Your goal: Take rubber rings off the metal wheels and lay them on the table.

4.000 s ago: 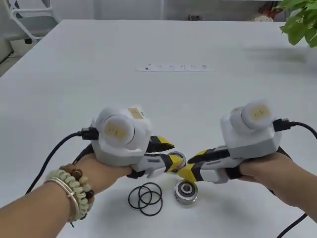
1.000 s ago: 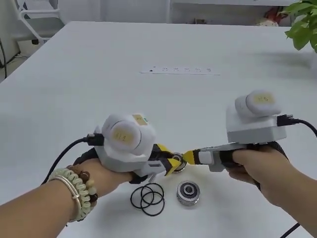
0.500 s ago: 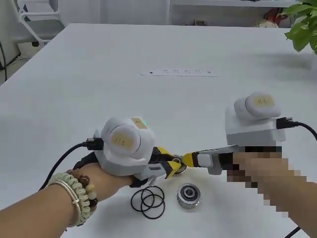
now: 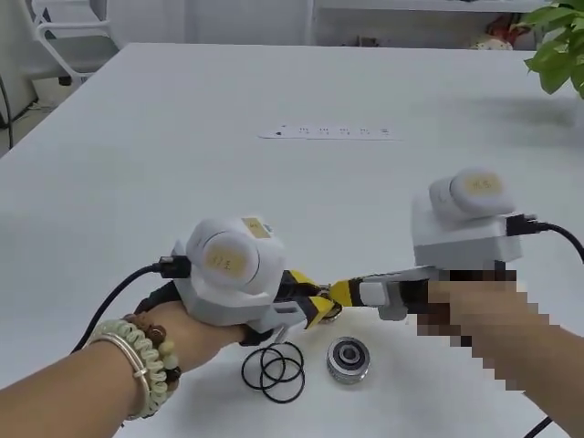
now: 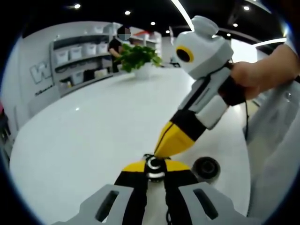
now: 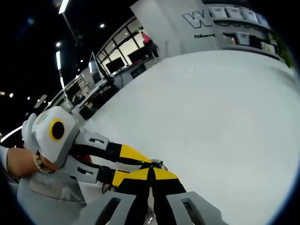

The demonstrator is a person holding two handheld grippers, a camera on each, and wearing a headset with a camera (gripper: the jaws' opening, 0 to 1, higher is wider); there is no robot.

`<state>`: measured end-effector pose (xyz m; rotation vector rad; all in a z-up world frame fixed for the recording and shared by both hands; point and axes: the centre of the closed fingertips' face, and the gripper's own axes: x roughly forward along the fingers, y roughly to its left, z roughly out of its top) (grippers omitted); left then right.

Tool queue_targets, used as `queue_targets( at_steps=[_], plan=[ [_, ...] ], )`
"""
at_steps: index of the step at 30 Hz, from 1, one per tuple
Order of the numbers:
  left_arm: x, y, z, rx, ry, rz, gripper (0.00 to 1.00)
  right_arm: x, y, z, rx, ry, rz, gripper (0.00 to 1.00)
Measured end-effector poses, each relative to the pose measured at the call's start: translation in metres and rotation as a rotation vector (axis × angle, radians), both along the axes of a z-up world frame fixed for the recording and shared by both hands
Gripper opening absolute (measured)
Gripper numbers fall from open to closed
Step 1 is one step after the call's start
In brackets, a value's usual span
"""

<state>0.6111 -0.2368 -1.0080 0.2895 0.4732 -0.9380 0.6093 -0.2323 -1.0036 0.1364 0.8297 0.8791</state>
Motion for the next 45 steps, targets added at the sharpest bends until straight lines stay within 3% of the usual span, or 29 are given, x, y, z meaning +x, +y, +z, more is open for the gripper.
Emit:
queue_targets(
  at_steps=[2,3,4,6,7,15,18,21,23,27,31,37,42,45],
  plan=[
    [0.000,0.000,0.000,-0.001,-0.001,-0.001,0.13,-0.001,0.003,0.001,0.011,-0.001,0.012,0.00],
    [0.000,-0.001,0.000,-0.004,0.001,-0.002,0.13,-0.002,0.016,0.012,0.102,-0.017,0.024,0.00],
    [0.000,-0.002,0.000,-0.003,-0.001,-0.004,0.13,-0.004,0.012,0.010,0.083,0.025,0.000,0.00],
    [-0.001,-0.003,0.000,-0.005,-0.002,-0.006,0.13,-0.002,0.006,0.001,0.006,-0.014,0.008,0.00],
    [-0.002,-0.004,0.001,-0.007,-0.003,-0.014,0.13,-0.004,0.006,-0.002,-0.010,-0.003,0.016,0.00],
    [-0.005,-0.004,0.001,-0.023,0.007,-0.023,0.14,-0.003,0.000,-0.006,-0.025,0.000,0.017,0.00],
    [-0.005,-0.003,0.002,-0.025,0.035,-0.023,0.14,-0.002,-0.003,-0.006,-0.050,-0.009,0.025,0.00],
    [-0.009,-0.002,0.003,-0.040,0.092,-0.032,0.17,0.001,-0.005,-0.003,-0.039,-0.011,0.018,0.00],
    [-0.008,0.000,0.004,-0.036,0.101,-0.024,0.20,0.004,-0.006,-0.001,-0.030,-0.014,0.007,0.00],
    [-0.003,0.006,0.016,-0.026,0.064,-0.016,0.21,0.003,-0.005,0.005,-0.011,-0.020,-0.005,0.00],
    [0.006,0.015,0.030,-0.047,0.045,0.023,0.32,0.009,-0.012,0.004,-0.018,-0.030,-0.026,0.00],
    [0.016,0.029,0.058,-0.052,-0.039,0.052,0.34,0.010,-0.015,0.010,0.001,-0.025,-0.054,0.00],
    [0.012,0.030,0.080,-0.082,-0.069,0.037,0.39,0.009,-0.012,0.018,0.024,-0.031,-0.056,0.00],
    [0.006,0.032,0.088,-0.056,-0.094,0.005,0.43,0.008,-0.011,0.023,0.040,-0.036,-0.058,0.00]
  ],
)
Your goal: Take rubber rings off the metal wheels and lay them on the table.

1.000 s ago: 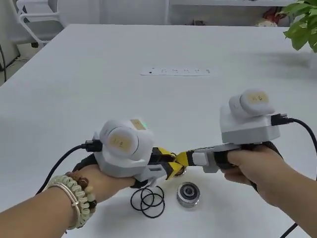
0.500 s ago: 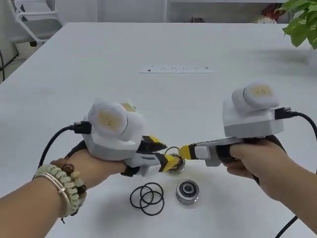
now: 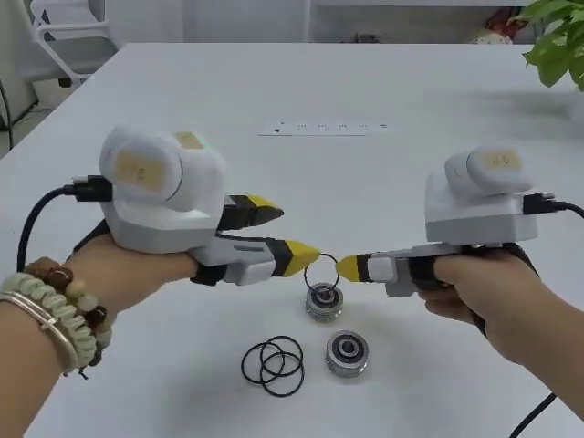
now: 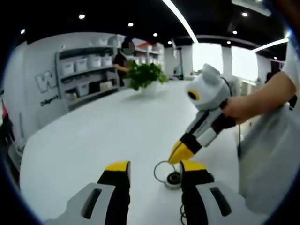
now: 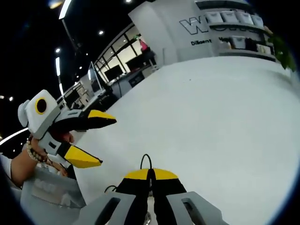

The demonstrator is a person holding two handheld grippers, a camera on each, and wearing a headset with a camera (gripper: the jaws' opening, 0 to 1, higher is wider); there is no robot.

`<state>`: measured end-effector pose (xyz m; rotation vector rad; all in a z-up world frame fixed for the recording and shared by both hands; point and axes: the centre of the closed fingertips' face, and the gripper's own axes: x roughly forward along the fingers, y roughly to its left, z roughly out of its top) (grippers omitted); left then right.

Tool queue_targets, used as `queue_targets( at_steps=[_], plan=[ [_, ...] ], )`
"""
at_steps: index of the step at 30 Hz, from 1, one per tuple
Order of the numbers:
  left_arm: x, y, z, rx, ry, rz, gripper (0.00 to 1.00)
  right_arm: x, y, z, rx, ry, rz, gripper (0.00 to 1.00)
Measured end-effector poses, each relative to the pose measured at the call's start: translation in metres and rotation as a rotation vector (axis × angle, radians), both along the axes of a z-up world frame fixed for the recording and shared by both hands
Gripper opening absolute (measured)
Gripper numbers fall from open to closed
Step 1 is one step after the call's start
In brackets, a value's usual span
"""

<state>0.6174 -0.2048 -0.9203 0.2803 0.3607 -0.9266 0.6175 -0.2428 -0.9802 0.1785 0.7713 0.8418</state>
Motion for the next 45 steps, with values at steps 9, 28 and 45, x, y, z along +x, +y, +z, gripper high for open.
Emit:
queue_targets(
  at_steps=[9,28,45],
  plan=[
    [-0.015,0.020,0.028,-0.045,-0.031,0.007,0.59,-0.007,0.014,0.020,0.079,0.005,0.025,0.00],
    [-0.081,0.075,0.039,0.017,-0.028,0.050,0.77,-0.042,0.046,0.018,0.074,0.050,0.196,0.00],
    [-0.119,0.118,-0.001,-0.005,0.099,0.169,0.79,-0.067,0.049,-0.015,-0.043,0.128,0.300,0.00]
  ],
)
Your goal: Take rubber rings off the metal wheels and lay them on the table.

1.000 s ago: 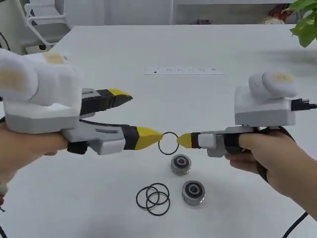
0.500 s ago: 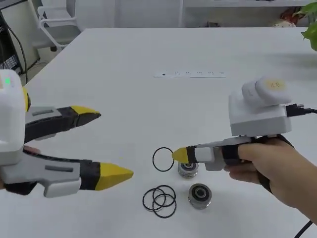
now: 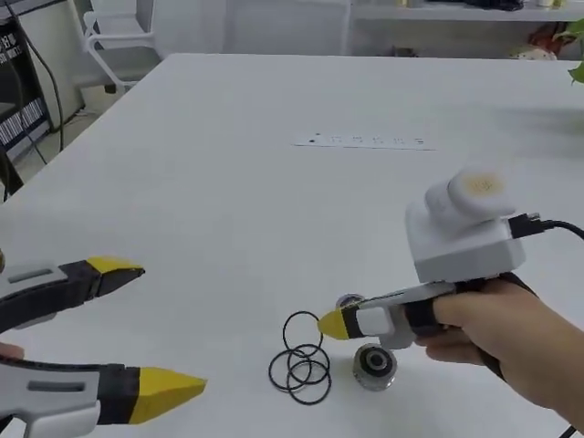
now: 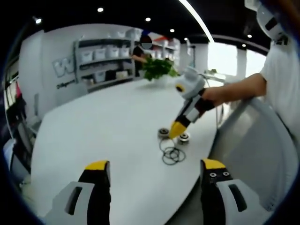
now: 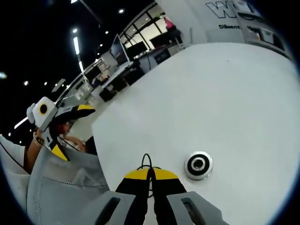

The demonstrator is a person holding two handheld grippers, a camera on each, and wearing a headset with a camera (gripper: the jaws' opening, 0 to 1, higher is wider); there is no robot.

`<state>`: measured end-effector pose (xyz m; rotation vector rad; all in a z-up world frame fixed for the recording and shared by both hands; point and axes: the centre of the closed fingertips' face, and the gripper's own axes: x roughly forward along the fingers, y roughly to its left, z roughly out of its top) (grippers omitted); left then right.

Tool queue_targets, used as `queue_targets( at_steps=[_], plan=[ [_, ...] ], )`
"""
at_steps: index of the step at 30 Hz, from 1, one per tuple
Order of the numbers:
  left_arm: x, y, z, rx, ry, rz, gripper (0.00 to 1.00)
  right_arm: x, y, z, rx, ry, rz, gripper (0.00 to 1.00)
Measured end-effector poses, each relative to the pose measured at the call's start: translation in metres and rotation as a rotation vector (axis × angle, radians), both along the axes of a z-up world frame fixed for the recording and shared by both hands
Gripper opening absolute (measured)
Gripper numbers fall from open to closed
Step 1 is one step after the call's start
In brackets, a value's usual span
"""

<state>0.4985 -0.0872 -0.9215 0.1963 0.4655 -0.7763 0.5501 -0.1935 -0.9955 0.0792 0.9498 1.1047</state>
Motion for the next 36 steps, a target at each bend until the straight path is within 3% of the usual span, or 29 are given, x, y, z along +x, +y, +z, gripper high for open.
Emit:
queue_targets(
  at_steps=[7,14,23,27,36],
  plan=[
    [-0.003,-0.001,-0.008,-0.020,0.025,0.018,0.79,-0.003,-0.005,-0.012,-0.045,0.029,0.010,0.00],
    [-0.003,-0.001,-0.009,-0.036,0.028,0.026,0.79,-0.002,-0.009,-0.016,-0.064,0.050,-0.003,0.00],
    [-0.003,-0.001,-0.009,-0.036,0.025,0.032,0.79,-0.004,-0.012,-0.020,-0.102,0.033,0.014,0.00],
    [-0.003,-0.001,-0.009,-0.038,0.023,0.035,0.79,-0.004,-0.014,-0.024,-0.145,-0.005,0.040,0.00],
    [-0.003,-0.001,-0.009,-0.039,0.021,0.038,0.78,-0.002,-0.013,-0.024,-0.172,-0.063,0.066,0.03]
  ],
)
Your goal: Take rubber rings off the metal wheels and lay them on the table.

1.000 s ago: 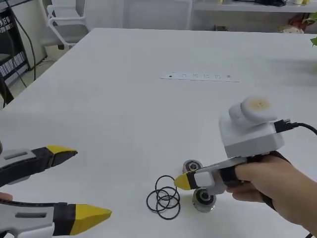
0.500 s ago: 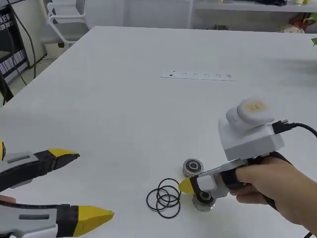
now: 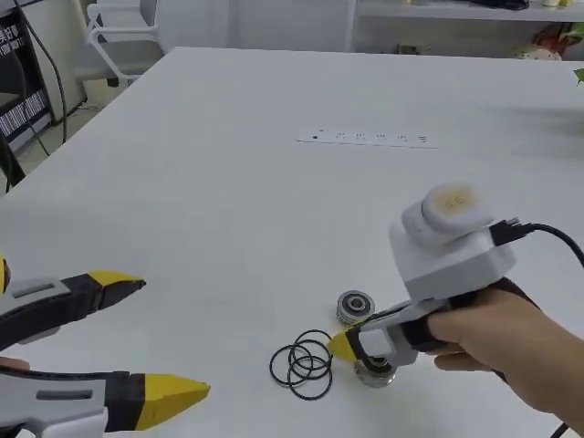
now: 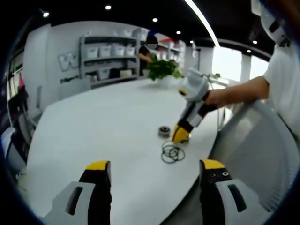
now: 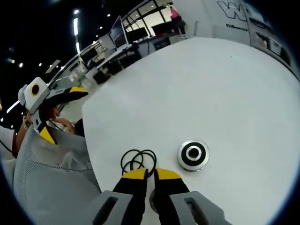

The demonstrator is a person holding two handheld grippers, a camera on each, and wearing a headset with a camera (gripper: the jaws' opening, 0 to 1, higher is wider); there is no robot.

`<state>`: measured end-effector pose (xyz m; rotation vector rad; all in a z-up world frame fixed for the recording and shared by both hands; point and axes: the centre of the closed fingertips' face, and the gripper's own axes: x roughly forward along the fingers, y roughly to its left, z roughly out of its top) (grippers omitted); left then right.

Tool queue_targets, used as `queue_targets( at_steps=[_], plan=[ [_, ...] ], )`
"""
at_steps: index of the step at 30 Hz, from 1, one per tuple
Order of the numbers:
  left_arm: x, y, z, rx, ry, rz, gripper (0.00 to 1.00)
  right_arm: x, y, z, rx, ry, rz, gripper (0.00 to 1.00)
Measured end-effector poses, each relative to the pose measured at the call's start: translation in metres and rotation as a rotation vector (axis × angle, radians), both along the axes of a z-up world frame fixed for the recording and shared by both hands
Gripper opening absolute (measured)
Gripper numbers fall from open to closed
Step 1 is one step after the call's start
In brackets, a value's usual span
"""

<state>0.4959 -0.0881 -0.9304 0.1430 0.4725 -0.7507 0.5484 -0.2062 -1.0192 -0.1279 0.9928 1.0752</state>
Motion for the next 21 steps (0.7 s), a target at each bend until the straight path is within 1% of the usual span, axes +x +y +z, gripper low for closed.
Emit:
queue_targets(
  at_steps=[1,5,9,15,21],
  plan=[
    [-0.0001,-0.0001,-0.0003,0.000,0.001,-0.001,0.78,0.0003,0.0002,-0.0003,-0.007,-0.014,0.009,0.04],
    [0.0000,0.0001,-0.0005,0.000,0.001,0.001,0.78,0.0003,0.0003,-0.0015,-0.022,-0.034,0.028,0.04],
    [-0.0001,0.0001,-0.0009,0.001,0.003,0.000,0.78,0.0006,0.0001,-0.0018,-0.029,-0.041,0.036,0.06],
    [-0.0010,-0.0010,-0.0022,0.003,0.008,-0.005,0.78,0.0003,-0.0013,-0.0013,-0.030,-0.040,0.039,0.06],
    [-0.0016,-0.0016,-0.0031,0.002,0.010,-0.007,0.78,-0.0001,-0.0025,0.0004,-0.038,-0.052,0.048,0.08]
  ],
)
